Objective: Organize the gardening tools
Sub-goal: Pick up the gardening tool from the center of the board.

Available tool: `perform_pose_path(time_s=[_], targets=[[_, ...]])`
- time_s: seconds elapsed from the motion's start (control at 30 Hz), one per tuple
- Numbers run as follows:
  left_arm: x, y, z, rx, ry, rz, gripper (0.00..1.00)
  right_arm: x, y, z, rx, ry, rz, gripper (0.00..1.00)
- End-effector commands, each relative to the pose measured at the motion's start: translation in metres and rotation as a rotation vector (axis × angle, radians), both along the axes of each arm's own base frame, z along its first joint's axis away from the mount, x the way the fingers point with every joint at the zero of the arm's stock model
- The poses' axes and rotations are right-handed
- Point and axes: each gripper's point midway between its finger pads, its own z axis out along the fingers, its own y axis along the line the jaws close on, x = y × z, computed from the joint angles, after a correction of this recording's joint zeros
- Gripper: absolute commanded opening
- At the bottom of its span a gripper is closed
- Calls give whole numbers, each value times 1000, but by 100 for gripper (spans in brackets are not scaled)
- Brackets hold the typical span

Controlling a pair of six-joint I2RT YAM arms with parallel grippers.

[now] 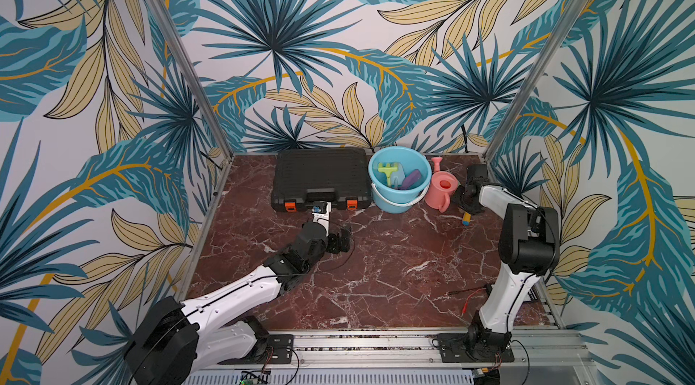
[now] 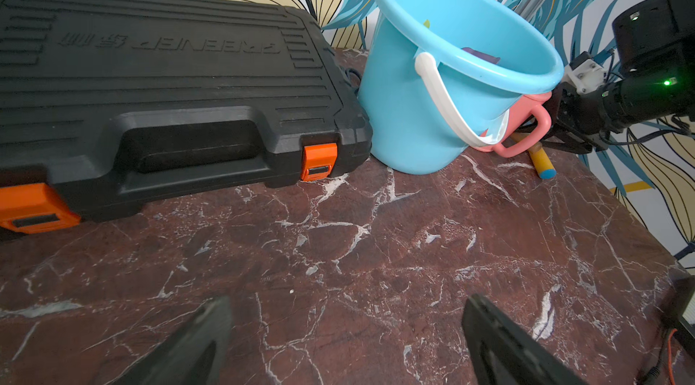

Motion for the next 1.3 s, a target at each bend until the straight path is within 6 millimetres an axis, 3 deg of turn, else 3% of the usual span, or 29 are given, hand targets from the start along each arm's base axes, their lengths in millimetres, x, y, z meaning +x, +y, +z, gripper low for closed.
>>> perform_pose_path(time_s=[0.0,0.23,0.5,0.63,0.73,1.0,1.27], targets=[[3,-5,11,-12,-18,-10,100,-15,4,-21,37,105,18,50],[3,-5,12,-13,-20,-10,100,-18,-3,-30,60,145,-3,40],[3,-5,12,-12,-18,-11,100,-21,-7,-30,66,142,-17,38],[3,-6,12,-19,-14,-12,100,-17,-4,-24,78,100,-4,29],[4,-5,12,-18,-11,-4,100,-16,-5,-9,60,26,-16,26],[5,-5,12,-13,2,1,100,-23,-10,62,9,-170,-52,24],[5,-7,11,-37,13,8,100,-60,0,126,-29,-338,-104,21]])
